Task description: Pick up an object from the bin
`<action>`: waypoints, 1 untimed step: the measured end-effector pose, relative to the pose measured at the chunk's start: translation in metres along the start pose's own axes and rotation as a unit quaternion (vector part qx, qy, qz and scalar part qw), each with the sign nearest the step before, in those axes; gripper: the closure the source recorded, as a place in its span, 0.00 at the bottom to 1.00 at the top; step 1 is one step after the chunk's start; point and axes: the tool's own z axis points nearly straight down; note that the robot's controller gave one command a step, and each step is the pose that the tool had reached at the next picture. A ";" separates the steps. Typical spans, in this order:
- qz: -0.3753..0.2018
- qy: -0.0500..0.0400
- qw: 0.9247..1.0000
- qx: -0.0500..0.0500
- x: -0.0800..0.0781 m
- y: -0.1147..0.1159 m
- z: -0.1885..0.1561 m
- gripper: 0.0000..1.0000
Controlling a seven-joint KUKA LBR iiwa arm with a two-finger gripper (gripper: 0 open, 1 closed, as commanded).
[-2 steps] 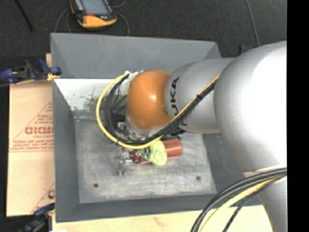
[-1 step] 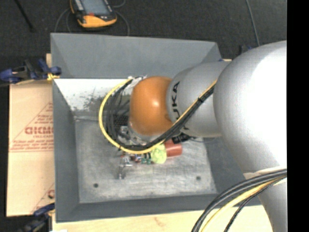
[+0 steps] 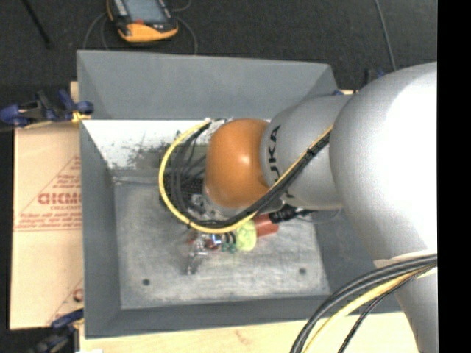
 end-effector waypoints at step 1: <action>0.031 -0.003 1.000 -0.001 -0.037 -0.006 0.000 1.00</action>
Offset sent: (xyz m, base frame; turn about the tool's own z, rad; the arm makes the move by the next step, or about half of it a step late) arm 0.0000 0.0000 0.0000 0.0000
